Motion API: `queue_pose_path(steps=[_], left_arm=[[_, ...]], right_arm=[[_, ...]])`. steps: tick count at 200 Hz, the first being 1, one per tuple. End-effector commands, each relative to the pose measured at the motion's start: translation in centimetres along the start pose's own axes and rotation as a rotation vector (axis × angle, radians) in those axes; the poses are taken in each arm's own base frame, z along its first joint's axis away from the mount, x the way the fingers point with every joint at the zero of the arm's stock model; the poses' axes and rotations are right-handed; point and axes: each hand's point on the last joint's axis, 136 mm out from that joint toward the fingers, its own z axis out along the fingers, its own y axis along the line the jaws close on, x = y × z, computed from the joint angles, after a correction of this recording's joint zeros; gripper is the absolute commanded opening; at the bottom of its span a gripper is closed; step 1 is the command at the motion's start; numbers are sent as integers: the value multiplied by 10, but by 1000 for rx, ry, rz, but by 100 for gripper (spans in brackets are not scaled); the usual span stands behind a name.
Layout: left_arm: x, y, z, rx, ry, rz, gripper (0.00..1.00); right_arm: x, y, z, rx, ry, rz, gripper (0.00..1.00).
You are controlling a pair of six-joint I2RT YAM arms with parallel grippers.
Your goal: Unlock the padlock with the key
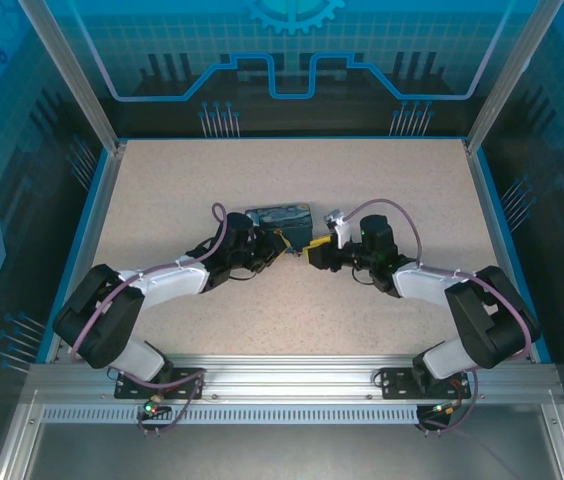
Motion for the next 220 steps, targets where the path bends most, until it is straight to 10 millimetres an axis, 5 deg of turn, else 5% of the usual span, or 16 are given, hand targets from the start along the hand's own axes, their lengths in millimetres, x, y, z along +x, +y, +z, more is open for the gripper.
queue_pose_path(steps=[1,99,220], left_arm=[[-1,-26,-5,83,2,14,1],[-2,-30,-6,98,-1,7,1],[-3,-29,-6,101,-7,4,1]], right_arm=[[-3,13,2,-95,-1,103,39],[5,13,29,-103,23,231,34],[6,16,42,-128,26,245,14]])
